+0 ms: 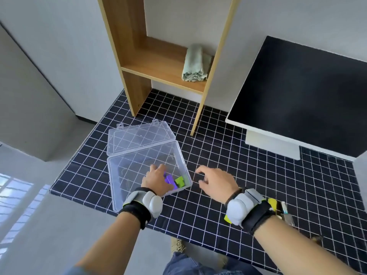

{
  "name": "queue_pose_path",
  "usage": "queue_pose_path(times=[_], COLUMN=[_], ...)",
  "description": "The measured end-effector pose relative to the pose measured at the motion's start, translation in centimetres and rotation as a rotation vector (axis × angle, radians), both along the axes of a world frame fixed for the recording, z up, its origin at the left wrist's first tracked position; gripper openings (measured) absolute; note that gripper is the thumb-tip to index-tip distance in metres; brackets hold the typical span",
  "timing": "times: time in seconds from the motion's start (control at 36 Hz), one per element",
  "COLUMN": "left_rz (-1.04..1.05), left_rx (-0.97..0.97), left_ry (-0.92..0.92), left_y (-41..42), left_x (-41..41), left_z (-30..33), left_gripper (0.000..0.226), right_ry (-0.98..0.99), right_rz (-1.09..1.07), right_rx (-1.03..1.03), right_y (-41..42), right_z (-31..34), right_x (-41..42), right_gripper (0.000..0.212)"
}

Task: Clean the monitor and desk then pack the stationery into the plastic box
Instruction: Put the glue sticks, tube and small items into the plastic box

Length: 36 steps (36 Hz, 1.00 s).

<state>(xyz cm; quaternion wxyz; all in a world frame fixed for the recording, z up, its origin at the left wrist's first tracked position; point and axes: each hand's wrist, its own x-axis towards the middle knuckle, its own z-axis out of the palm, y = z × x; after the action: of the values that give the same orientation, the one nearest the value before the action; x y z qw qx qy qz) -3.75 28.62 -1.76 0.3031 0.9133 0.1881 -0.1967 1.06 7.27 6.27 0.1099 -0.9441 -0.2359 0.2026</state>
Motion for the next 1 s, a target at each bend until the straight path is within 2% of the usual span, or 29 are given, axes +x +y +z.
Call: queue_pose_path(times=[0.17, 0.31, 0.42, 0.58, 0.69, 1.0], left_rz=[-0.049, -0.095, -0.23, -0.378, -0.462, -0.616], left_rx=[0.01, -0.067, -0.054, -0.04, -0.017, 0.09], left_ry=[-0.167, -0.378, -0.479, -0.445, -0.349, -0.15], left_y=[-2.7, -6.4, -9.6, -13.6, -16.4, -22.5], left_x=[-0.3, -0.7, -0.8, -1.0, -1.0, -0.6], left_z=[1.9, 3.6, 4.4, 4.5, 4.1, 3.1], left_gripper=[0.066, 0.057, 0.051, 0.05, 0.051, 0.055], right_ry=[0.005, 0.034, 0.03, 0.063, 0.071, 0.095], right_rz=[-0.121, -0.279, -0.405, -0.57, -0.655, -0.778], right_rx=[0.006, 0.011, 0.002, 0.01, 0.021, 0.117], right_y=[-4.2, -9.1, -13.6, -19.8, -24.1, -31.2], right_z=[0.7, 0.7, 0.3, -0.3, -0.9, -1.4], right_x=[-0.6, -1.6, -2.5, -3.9, -4.8, -7.4], right_gripper=[0.033, 0.031, 0.031, 0.031, 0.024, 0.015])
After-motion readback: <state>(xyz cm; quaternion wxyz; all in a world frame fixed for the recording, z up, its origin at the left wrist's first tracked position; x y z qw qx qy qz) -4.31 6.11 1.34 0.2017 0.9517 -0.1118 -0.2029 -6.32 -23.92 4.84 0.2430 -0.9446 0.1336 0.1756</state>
